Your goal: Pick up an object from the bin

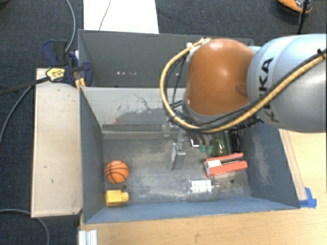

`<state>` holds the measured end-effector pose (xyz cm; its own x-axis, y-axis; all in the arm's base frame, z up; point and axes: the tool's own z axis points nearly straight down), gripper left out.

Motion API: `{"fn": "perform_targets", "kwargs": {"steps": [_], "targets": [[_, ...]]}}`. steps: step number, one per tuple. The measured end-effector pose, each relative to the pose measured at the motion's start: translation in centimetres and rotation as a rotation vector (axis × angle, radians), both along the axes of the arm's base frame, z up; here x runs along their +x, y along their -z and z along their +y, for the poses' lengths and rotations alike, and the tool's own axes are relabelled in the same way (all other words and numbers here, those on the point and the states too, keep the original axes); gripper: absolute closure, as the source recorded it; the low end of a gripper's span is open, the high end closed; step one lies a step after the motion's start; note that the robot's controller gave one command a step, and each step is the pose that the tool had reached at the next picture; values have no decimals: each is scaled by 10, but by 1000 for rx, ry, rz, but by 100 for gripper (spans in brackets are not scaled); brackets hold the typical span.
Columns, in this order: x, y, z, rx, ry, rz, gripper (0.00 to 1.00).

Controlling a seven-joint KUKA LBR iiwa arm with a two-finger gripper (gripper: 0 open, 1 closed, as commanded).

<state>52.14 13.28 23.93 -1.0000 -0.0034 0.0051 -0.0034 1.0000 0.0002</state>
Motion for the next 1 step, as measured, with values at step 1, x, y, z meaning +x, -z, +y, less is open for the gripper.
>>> {"fn": "perform_targets", "kwargs": {"steps": [1], "targets": [[1, -4, -1, 1, 3, -8, 0]]}}
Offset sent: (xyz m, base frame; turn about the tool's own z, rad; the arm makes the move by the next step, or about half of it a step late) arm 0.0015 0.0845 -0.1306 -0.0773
